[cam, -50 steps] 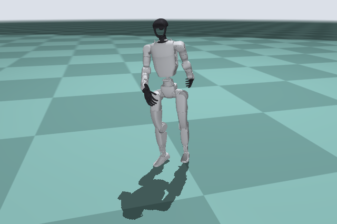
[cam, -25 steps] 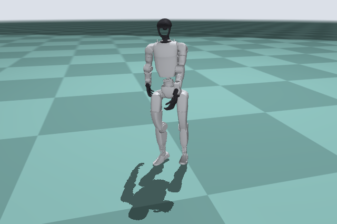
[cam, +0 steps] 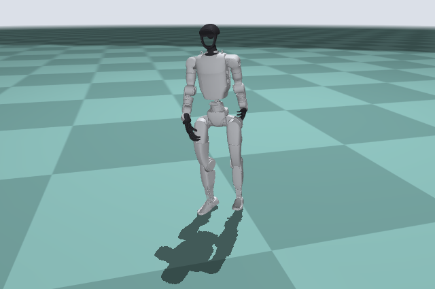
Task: In place motions
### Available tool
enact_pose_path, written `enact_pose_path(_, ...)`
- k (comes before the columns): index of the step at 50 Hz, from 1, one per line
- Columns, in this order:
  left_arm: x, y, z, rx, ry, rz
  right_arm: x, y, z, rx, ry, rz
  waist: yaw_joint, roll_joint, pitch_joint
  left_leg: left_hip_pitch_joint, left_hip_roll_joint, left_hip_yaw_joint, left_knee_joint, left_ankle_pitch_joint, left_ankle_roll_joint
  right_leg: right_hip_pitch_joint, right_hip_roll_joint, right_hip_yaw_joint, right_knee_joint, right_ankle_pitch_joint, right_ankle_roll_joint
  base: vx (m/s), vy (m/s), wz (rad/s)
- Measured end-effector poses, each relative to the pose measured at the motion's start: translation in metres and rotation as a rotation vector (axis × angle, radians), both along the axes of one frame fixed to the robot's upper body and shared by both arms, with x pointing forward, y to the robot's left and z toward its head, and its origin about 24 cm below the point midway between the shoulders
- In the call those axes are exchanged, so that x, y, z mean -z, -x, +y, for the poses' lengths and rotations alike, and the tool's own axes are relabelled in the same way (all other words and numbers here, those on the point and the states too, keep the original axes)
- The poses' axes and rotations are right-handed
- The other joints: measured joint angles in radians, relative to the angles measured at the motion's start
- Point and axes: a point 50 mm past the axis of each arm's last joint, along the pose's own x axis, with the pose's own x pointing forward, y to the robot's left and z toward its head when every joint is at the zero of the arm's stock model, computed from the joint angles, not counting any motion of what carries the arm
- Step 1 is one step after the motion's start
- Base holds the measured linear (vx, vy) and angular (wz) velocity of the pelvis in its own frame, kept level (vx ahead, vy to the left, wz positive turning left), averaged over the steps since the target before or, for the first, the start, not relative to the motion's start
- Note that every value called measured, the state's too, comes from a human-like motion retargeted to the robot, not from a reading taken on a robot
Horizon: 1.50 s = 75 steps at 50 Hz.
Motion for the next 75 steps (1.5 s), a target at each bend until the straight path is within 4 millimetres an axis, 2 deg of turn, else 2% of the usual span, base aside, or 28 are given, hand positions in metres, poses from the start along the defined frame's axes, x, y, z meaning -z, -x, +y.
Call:
enact_pose_path(3,-0.009,0.016,0.0,-0.024,0.006,0.065,-0.014,-0.016,0.011,-0.077,-0.043,-0.106,0.0,-0.004,-0.002,-0.004,0.0,-0.003,0.002,0.0,-0.002,0.001,-0.002,-0.005,0.0,-0.001,0.0,0.0,0.0,0.0)
enact_pose_path(5,-0.011,0.017,0.001,-0.045,-0.01,0.092,-0.016,-0.016,0.013,-0.105,-0.036,-0.142,-0.002,-0.008,-0.005,-0.006,-0.001,-0.007,0.003,0.001,-0.002,0.004,-0.004,-0.011,-0.001,-0.003,0.0,0.0,-0.01,0.09)
enact_pose_path(7,-0.007,0.008,0.004,-0.058,-0.033,0.086,-0.009,-0.006,0.008,-0.11,0.004,-0.137,-0.007,-0.012,-0.009,-0.01,-0.003,-0.013,0.004,0.003,-0.003,0.008,-0.005,-0.02,-0.003,-0.005,0.001,0.01,-0.02,0.22)
enact_pose_path(9,0.003,-0.013,0.008,-0.047,-0.052,0.031,0.004,0.013,-0.002,-0.097,0.059,-0.086,-0.011,-0.015,-0.013,-0.016,-0.003,-0.021,0.007,0.005,-0.003,0.013,-0.007,-0.028,-0.005,-0.008,0.002,0.0,0.0,0.2)
enact_pose_path(12,0.023,-0.064,0.015,0.016,-0.05,-0.122,0.029,0.058,-0.025,-0.034,0.157,0.073,-0.006,-0.018,-0.022,-0.031,-0.003,-0.031,0.013,0.01,-0.004,0.015,-0.009,-0.038,-0.008,-0.011,0.006,-0.01,0.01,0.06)
enact_pose_path(16,0.041,-0.159,0.021,0.167,0.028,-0.396,0.054,0.142,-0.065,0.205,0.361,0.317,0.008,-0.027,-0.032,-0.053,-0.006,-0.046,0.016,0.021,-0.007,0.02,-0.014,-0.06,-0.015,-0.014,0.012,-0.05,0.06,0.27)
enact_pose_path(20,0.039,-0.26,0.009,0.349,0.111,-0.712,0.052,0.236,-0.1,0.523,0.618,0.6,0.024,-0.038,-0.025,-0.067,-0.012,-0.063,0.019,0.031,-0.008,0.028,-0.019,-0.081,-0.024,-0.014,0.017,-0.09,0.12,0.25)
enact_pose_path(23,0.025,-0.325,-0.005,0.464,0.127,-0.958,0.041,0.293,-0.112,0.729,0.718,0.771,0.03,-0.037,-0.018,-0.074,-0.013,-0.068,0.021,0.036,-0.007,0.029,-0.021,-0.086,-0.026,-0.014,0.02,-0.06,0.12,0.08)
enact_pose_path(25,0.012,-0.36,-0.013,0.523,0.123,-1.111,0.034,0.319,-0.115,0.837,0.753,0.829,0.032,-0.033,-0.013,-0.077,-0.014,-0.071,0.022,0.037,-0.007,0.029,-0.02,-0.083,-0.028,-0.013,0.021,-0.04,0.13,-0.09)
enact_pose_path(27,0.0,-0.386,-0.018,0.565,0.108,-1.237,0.029,0.334,-0.116,0.89,0.763,0.855,0.034,-0.027,-0.008,-0.079,-0.014,-0.074,0.024,0.038,-0.006,0.028,-0.019,-0.077,-0.028,-0.013,0.021,-0.04,0.1,-0.14)
enact_pose_path(30,-0.013,-0.408,-0.022,0.59,0.078,-1.37,0.024,0.348,-0.118,0.88,0.774,0.893,0.036,-0.022,-0.001,-0.077,-0.016,-0.076,0.025,0.038,-0.005,0.03,-0.019,-0.073,-0.03,-0.012,0.021,-0.04,0.08,-0.08)
enact_pose_path(33,-0.011,-0.405,-0.025,0.571,0.066,-1.41,0.023,0.348,-0.12,0.81,0.798,0.917,0.044,-0.019,0.003,-0.073,-0.017,-0.076,0.025,0.038,-0.005,0.033,-0.019,-0.073,-0.029,-0.013,0.019,-0.01,0.04,-0.01)
enact_pose_path(35,-0.003,-0.391,-0.026,0.551,0.07,-1.382,0.025,0.34,-0.122,0.749,0.805,0.915,0.053,-0.017,0.004,-0.069,-0.017,-0.076,0.025,0.036,-0.005,0.035,-0.019,-0.073,-0.029,-0.014,0.017,0.0,0.0,0.0)
enact_pose_path(37,0.012,-0.364,-0.024,0.533,0.089,-1.293,0.032,0.318,-0.121,0.677,0.797,0.882,0.065,-0.015,0.002,-0.063,-0.017,-0.072,0.023,0.034,-0.005,0.034,-0.018,-0.068,-0.027,-0.013,0.015,0.0,0.0,0.0)
enact_pose_path(40,0.035,-0.307,-0.015,0.489,0.099,-1.086,0.044,0.264,-0.114,0.533,0.736,0.758,0.08,-0.012,-0.001,-0.052,-0.015,-0.058,0.017,0.029,-0.005,0.031,-0.015,-0.058,-0.025,-0.012,0.011,0.0,0.0,0.0)
enact_pose_path(43,0.048,-0.235,0.0,0.405,0.067,-0.793,0.052,0.189,-0.094,0.353,0.591,0.577,0.08,-0.008,-0.003,-0.042,-0.011,-0.046,0.013,0.025,-0.007,0.027,-0.012,-0.051,-0.021,-0.012,0.007,0.0,0.0,0.0)
enact_pose_path(46,0.045,-0.157,0.012,0.293,0.019,-0.462,0.049,0.113,-0.061,0.191,0.413,0.361,0.072,-0.004,-0.002,-0.036,-0.008,-0.037,0.01,0.02,-0.011,0.022,-0.01,-0.046,-0.017,-0.012,0.004,0.0,0.0,0.0)
enact_pose_path(48,0.036,-0.109,0.015,0.21,-0.014,-0.278,0.038,0.068,-0.037,0.1,0.298,0.211,0.066,-0.002,-0.001,-0.033,-0.006,-0.03,0.007,0.017,-0.012,0.017,-0.009,-0.042,-0.015,-0.012,0.002,0.0,0.0,0.0)
enact_pose_path(50,0.026,-0.069,0.014,0.137,-0.031,-0.156,0.02,0.029,-0.014,0.027,0.196,0.069,0.063,0.001,-0.002,-0.031,-0.004,-0.024,0.004,0.015,-0.014,0.012,-0.006,-0.037,-0.014,-0.011,0.001,0.0,0.0,0.0)
enact_pose_path(53,0.013,-0.029,0.013,0.068,-0.017,-0.074,-0.007,-0.01,0.011,-0.051,0.074,-0.101,0.064,0.002,-0.001,-0.03,-0.002,-0.016,0.003,0.011,-0.015,0.005,-0.004,-0.03,-0.013,-0.01,-0.002,0.0,0.0,0.0)
enact_pose_path(57,-0.001,0.0,0.011,0.01,-0.007,0.013,-0.031,-0.033,0.027,-0.115,-0.016,-0.244,0.071,-0.002,0.003,-0.028,-0.002,-0.017,0.004,0.008,-0.014,0.009,-0.005,-0.032,-0.013,-0.012,-0.002,0.0,0.0,0.0)
enact_pose_path(59,-0.004,0.004,0.01,-0.021,-0.01,0.046,-0.033,-0.032,0.028,-0.135,-0.023,-0.274,0.071,-0.007,0.005,-0.029,-0.004,-0.024,0.007,0.009,-0.014,0.015,-0.007,-0.041,-0.014,-0.014,-0.001,-0.03,-0.01,0.22)
enact_pose_path(61,-0.003,0.0,0.008,-0.049,-0.013,0.05,-0.027,-0.025,0.024,-0.15,0.004,-0.266,0.067,-0.012,0.005,-0.033,-0.006,-0.033,0.01,0.01,-0.014,0.022,-0.01,-0.052,-0.015,-0.017,0.001,-0.02,-0.02,0.28)
enact_pose_path(65,0.013,-0.034,0.009,-0.044,-0.013,-0.067,0.005,0.014,0.002,-0.161,0.141,-0.136,0.065,-0.022,0.002,-0.039,-0.009,-0.045,0.015,0.014,-0.014,0.033,-0.015,-0.068,-0.018,-0.02,0.006,-0.04,0.0,0.2)
enact_pose_path(67,0.025,-0.064,0.012,-0.007,0.0,-0.18,0.026,0.045,-0.016,-0.143,0.247,0.001,0.072,-0.028,0.003,-0.041,-0.011,-0.049,0.017,0.016,-0.013,0.039,-0.016,-0.074,-0.022,-0.02,0.007,-0.05,-0.01,0.14)
enact_pose_path(70,0.042,-0.117,0.017,0.079,0.027,-0.399,0.048,0.108,-0.052,-0.073,0.412,0.3,0.082,-0.039,0.004,-0.045,-0.015,-0.058,0.019,0.02,-0.012,0.048,-0.019,-0.086,-0.027,-0.019,0.01,-0.06,0.0,0.18)
enact_pose_path(73,0.051,-0.176,0.024,0.202,0.031,-0.626,0.053,0.177,-0.084,0.081,0.53,0.607,0.097,-0.05,0.005,-0.057,-0.02,-0.073,0.021,0.024,-0.011,0.051,-0.025,-0.102,-0.029,-0.02,0.015,-0.04,0.02,0.27)
enact_pose_path(75,0.052,-0.212,0.028,0.286,0.024,-0.761,0.051,0.22,-0.097,0.22,0.579,0.752,0.101,-0.056,0.001,-0.07,-0.023,-0.086,0.023,0.029,-0.012,0.05,-0.029,-0.116,-0.031,-0.021,0.019,-0.02,0.03,0.35)
